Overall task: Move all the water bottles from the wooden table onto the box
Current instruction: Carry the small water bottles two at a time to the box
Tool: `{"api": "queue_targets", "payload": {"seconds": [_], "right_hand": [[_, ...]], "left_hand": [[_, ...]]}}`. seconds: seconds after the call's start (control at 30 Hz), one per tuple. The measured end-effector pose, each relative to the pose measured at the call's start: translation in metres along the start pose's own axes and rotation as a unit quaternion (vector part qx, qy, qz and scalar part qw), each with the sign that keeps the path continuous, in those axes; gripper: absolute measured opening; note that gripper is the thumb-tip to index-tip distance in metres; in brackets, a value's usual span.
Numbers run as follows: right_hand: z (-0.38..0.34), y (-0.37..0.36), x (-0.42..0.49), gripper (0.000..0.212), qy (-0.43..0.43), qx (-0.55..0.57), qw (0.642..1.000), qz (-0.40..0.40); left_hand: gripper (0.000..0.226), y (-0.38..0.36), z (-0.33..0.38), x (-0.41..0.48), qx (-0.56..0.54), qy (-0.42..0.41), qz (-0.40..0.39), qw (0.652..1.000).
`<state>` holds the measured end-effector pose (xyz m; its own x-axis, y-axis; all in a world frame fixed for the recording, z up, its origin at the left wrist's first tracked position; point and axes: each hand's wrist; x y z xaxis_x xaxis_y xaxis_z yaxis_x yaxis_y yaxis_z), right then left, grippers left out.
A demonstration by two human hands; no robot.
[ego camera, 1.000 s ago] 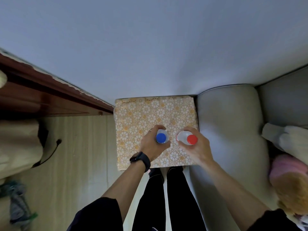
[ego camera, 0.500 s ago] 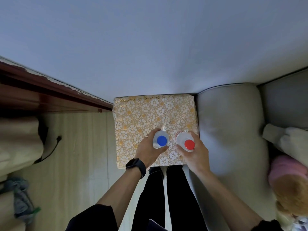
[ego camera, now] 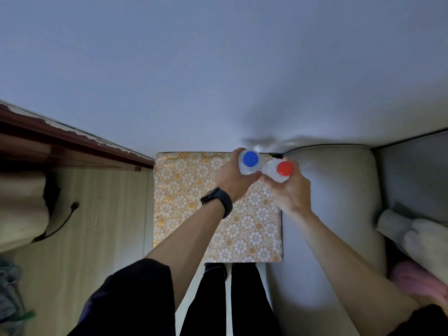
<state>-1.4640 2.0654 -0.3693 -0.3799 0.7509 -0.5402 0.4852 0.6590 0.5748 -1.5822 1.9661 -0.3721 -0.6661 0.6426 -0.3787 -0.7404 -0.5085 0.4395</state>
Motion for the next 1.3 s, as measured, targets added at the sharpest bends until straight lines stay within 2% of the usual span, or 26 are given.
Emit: {"api": "queue_targets", "payload": {"seconds": [0.17,0.27,0.33,0.47,0.67,0.9,1.1,1.3], "right_hand": [[-0.014,0.004,0.042,0.059,0.014,0.031,0.999,-0.039],[-0.01,0.008,0.047,0.061,0.022,0.035,0.997,-0.063],[-0.006,0.008,0.042,0.063,0.027,0.039,0.997,-0.059],[0.0,0.002,0.037,0.063,0.037,0.063,0.996,-0.041],[0.0,0.006,0.045,0.069,0.05,0.047,0.995,-0.072],[-0.005,0.026,0.03,0.094,0.028,-0.021,0.992,-0.121],[-0.035,0.063,-0.049,0.085,-0.02,-0.034,0.992,-0.118],[-0.09,0.118,-0.151,0.058,0.026,-0.028,0.997,-0.063]], "left_hand": [[0.051,-0.007,0.0,0.03,0.046,0.0,0.013,0.999],[0.062,-0.012,-0.004,0.026,0.078,-0.007,0.02,0.997],[0.067,-0.015,-0.003,0.023,0.066,-0.001,0.032,0.997],[0.058,-0.015,0.003,0.027,0.064,-0.001,0.029,0.997],[0.059,-0.015,0.001,0.025,0.043,-0.008,0.037,0.998],[0.079,-0.007,0.017,0.01,0.063,0.027,0.003,0.998],[0.09,0.032,0.042,-0.04,0.109,0.061,-0.036,0.991],[0.081,0.102,0.105,-0.097,0.134,0.003,-0.047,0.99]]}}
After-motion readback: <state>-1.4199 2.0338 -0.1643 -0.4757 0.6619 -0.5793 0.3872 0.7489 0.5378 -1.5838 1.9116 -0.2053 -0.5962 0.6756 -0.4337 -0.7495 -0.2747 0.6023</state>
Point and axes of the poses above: each hand's wrist, its own x-axis towards the middle knuckle, its own y-axis out of the back of the hand, z = x × y, and after that the axes turned 9 degrees about -y, right-handed
